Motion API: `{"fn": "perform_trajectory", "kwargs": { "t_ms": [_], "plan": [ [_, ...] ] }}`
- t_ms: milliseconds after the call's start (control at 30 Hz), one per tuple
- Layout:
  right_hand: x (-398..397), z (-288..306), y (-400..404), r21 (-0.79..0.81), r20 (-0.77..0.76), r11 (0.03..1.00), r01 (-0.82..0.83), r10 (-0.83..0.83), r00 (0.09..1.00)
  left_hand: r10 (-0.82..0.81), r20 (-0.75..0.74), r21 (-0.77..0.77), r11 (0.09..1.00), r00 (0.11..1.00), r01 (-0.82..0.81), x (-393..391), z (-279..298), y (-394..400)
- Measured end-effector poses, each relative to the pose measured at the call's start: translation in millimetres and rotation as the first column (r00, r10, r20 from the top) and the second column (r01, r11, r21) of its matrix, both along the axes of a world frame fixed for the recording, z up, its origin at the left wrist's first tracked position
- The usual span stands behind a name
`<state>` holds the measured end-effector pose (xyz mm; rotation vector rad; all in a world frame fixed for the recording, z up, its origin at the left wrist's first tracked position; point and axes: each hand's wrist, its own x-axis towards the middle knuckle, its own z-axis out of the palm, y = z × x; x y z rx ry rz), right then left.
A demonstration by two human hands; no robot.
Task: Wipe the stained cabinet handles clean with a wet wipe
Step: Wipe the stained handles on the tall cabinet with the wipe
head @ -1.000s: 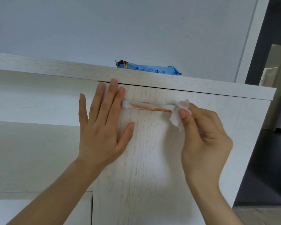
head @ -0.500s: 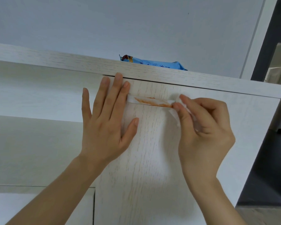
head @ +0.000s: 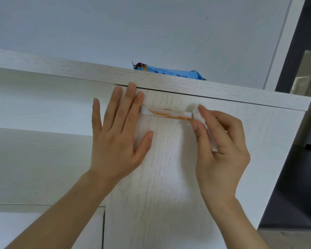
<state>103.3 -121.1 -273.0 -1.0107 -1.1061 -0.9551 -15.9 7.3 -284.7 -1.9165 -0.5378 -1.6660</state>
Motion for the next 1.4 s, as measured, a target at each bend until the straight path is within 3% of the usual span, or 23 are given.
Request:
{"fn": "perform_trajectory", "kwargs": {
  "t_ms": [167, 233, 467, 700, 833, 1400],
  "plan": [
    [2.8, 6.3, 0.8, 0.048, 0.004, 0.998, -0.036, 0.035, 0.999, 0.009, -0.004, -0.006, 1.000, 1.000, -0.009, -0.1, -0.1, -0.4],
    [2.3, 6.7, -0.1, 0.035, 0.079, 0.999, 0.008, -0.010, 0.997, 0.009, -0.006, -0.006, 1.000, 1.000, -0.009, 0.0, -0.3, 0.2],
    [6.6, 6.8, -6.4, -0.003, 0.124, 0.998, 0.069, -0.068, 0.990, -0.005, -0.004, -0.012, 1.000, 1.000, 0.005, 0.1, -0.6, -0.2],
    [-0.5, 8.8, -3.3, -0.025, 0.060, 0.999, 0.021, -0.019, 0.998, -0.002, -0.006, -0.017, 1.000, 1.000, 0.002, -0.2, -0.9, 0.1],
    [2.8, 12.7, -5.2, -0.045, 0.126, 0.994, 0.098, -0.092, 0.988, 0.002, -0.003, -0.004, 1.000, 1.000, -0.002, 0.3, -1.1, 0.2],
    [4.1, 10.9, -9.4, -0.034, 0.077, 0.998, 0.050, -0.047, 0.996, 0.013, 0.007, 0.008, 1.000, 1.000, -0.013, 1.0, -2.0, 1.6]
  ]
}}
